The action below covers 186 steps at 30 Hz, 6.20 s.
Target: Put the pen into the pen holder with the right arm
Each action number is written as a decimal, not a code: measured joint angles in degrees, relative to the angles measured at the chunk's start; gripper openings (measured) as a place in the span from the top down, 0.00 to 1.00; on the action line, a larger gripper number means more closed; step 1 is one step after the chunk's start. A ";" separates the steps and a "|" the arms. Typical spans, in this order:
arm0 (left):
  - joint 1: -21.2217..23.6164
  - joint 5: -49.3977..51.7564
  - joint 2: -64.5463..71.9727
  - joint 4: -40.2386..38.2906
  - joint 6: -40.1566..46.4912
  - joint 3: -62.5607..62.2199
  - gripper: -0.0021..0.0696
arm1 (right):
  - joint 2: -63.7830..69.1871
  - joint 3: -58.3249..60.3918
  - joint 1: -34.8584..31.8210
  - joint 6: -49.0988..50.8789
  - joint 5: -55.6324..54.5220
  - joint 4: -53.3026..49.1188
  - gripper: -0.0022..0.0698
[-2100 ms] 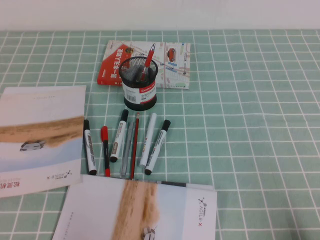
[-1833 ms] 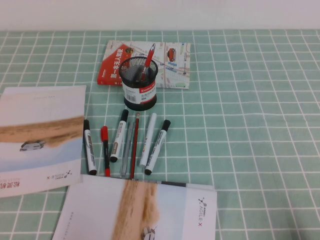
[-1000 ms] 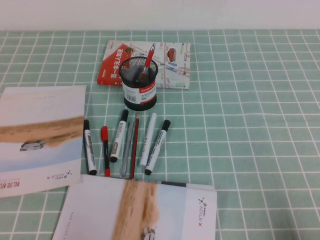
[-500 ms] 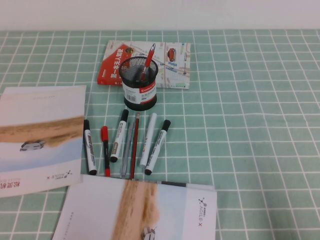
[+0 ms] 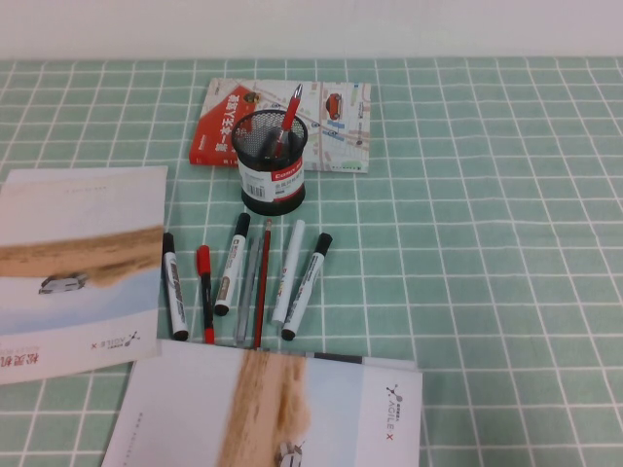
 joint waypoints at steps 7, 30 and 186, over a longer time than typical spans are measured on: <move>0.00 0.00 0.00 0.00 0.00 0.00 0.98 | 22.76 -12.49 0.00 -0.84 8.55 -5.81 1.00; 0.00 0.00 0.00 0.00 0.00 0.00 0.98 | 79.82 -61.01 31.36 17.40 5.62 -23.92 1.00; -0.59 0.00 0.00 0.00 0.00 0.00 0.98 | 15.14 -26.82 30.42 -7.54 5.30 -21.19 1.00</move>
